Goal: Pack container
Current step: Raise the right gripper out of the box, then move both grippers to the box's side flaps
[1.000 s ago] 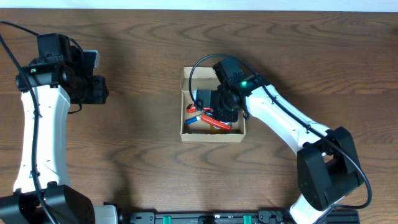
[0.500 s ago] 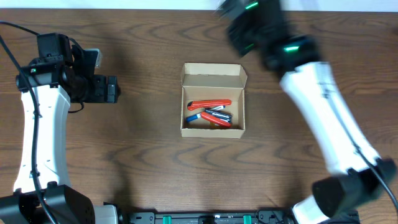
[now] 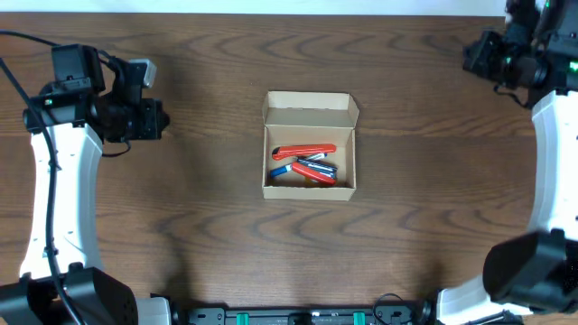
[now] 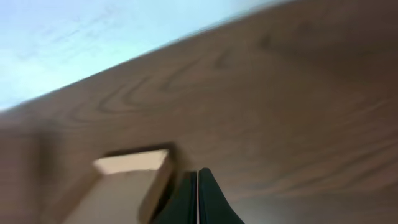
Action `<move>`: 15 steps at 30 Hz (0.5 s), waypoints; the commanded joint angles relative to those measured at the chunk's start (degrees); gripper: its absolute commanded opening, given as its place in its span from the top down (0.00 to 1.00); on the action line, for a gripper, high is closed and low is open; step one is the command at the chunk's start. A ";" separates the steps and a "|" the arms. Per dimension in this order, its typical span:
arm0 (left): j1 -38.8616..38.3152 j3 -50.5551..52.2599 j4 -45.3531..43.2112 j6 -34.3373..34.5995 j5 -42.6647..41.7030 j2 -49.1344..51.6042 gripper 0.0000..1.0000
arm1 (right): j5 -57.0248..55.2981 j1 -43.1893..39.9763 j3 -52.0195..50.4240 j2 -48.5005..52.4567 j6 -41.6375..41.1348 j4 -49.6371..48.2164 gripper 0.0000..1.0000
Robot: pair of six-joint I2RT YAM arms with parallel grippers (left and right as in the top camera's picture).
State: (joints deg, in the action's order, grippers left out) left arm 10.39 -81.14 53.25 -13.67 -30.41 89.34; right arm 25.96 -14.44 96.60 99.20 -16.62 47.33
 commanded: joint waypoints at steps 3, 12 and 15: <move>0.96 0.04 -2.43 6.75 -21.70 6.45 0.94 | 16.15 -2.34 -8.70 3.82 -17.35 -4.24 0.99; 1.33 0.04 -5.42 5.62 -45.38 20.41 0.94 | 33.07 -2.62 -21.03 7.72 -23.61 -17.88 0.99; 1.33 0.04 -4.83 2.86 -50.29 24.79 0.94 | 34.23 -2.60 -24.24 8.35 -23.04 -18.84 0.99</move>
State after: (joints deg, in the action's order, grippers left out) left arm 11.42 -81.12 47.97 -8.08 -71.35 110.78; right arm 54.54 -16.71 74.83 106.37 -37.95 29.10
